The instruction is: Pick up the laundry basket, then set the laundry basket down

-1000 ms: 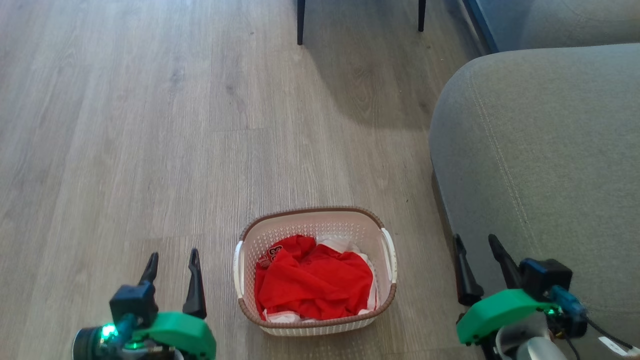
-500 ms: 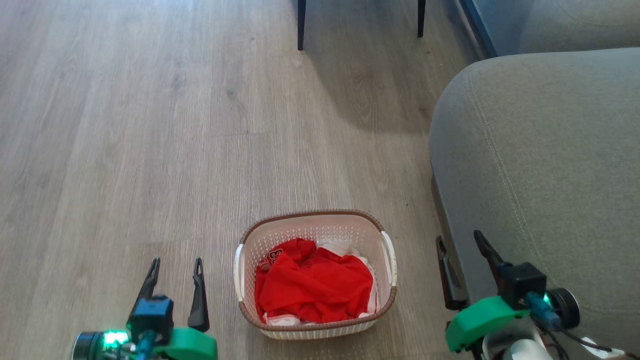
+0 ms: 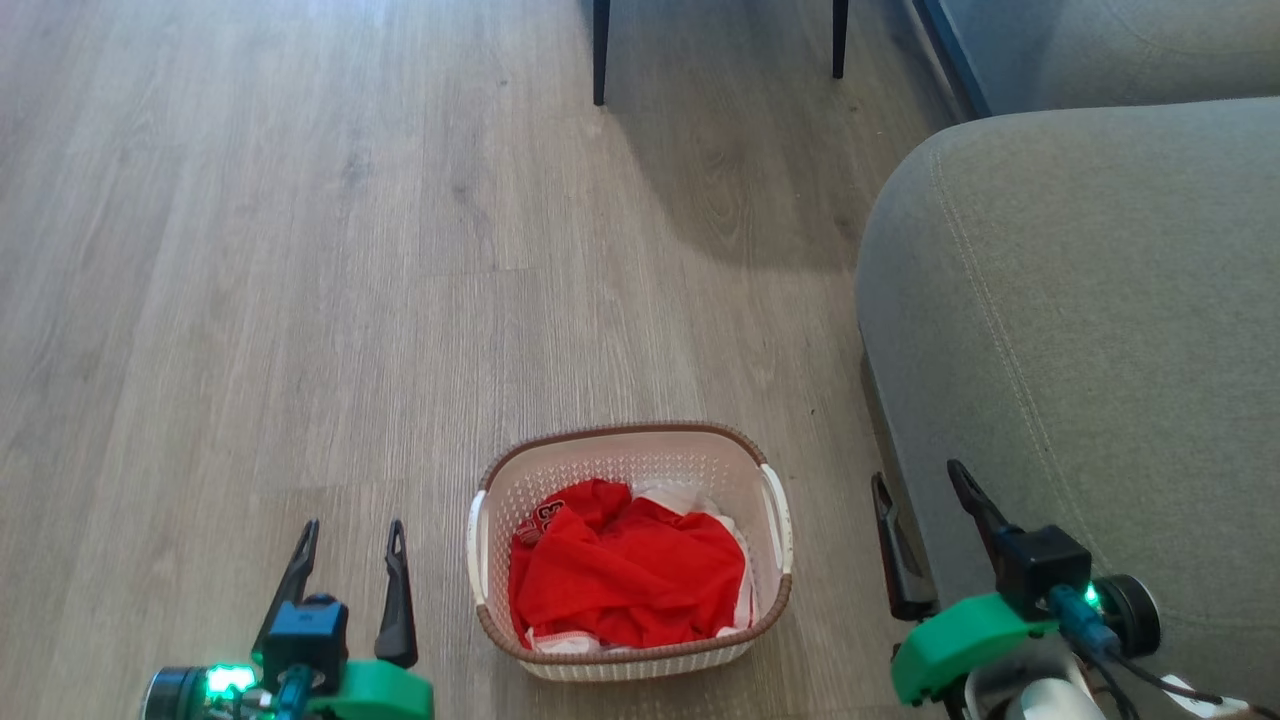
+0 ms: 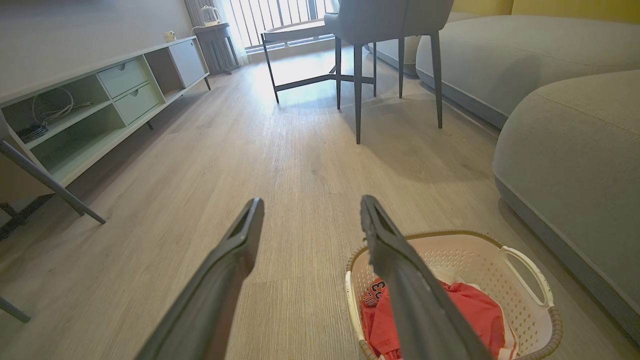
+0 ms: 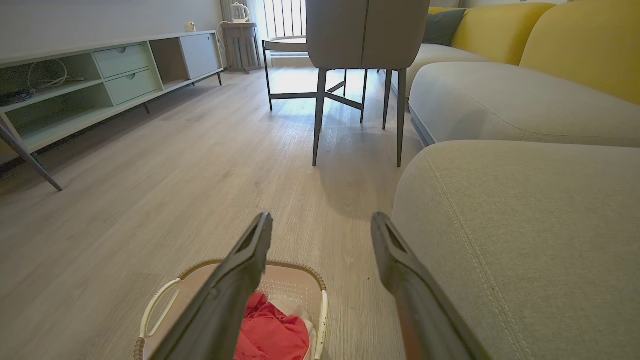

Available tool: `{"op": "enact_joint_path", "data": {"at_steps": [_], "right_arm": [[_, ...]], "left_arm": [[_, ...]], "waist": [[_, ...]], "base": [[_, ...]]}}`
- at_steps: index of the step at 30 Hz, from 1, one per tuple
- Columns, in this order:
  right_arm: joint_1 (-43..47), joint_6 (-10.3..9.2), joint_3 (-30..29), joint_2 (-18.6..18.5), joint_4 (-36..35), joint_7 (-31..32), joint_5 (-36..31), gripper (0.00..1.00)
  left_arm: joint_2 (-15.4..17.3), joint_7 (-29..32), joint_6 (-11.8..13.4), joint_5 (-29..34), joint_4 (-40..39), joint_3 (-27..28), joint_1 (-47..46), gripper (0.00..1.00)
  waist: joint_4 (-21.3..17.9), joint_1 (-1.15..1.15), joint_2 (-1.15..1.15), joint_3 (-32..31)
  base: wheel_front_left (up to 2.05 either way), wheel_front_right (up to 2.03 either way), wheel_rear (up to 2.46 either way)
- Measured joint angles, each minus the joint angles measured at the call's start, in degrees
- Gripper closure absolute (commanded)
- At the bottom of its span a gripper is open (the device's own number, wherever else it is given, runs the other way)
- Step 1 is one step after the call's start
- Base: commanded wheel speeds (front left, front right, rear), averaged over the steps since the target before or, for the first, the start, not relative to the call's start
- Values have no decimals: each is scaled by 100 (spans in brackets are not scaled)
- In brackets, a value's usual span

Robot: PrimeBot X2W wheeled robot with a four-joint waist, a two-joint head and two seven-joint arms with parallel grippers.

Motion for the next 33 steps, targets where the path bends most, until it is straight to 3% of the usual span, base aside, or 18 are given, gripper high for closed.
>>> {"op": "enact_joint_path", "data": {"at_steps": [21, 27, 33], "right_arm": [[-2, 0, -103, 0, 137, 0, 7, 0], [-229, 0, -181, 0, 241, 0, 5, 0], [-906, 0, -267, -4, 293, 0, -59, 0]], "left_arm": [[-129, -8, -207, -79, 216, 130, -10, 0], [-221, -8, -315, -120, 383, 179, -183, 0], [-316, -14, -385, -120, 547, 180, -915, 0]], "waist": [[13, 0, 0, 231], [41, 0, 0, 594], [74, 0, 0, 1280]], "base": [[0, 0, 0], [0, 0, 0], [0, 0, 0]]}}
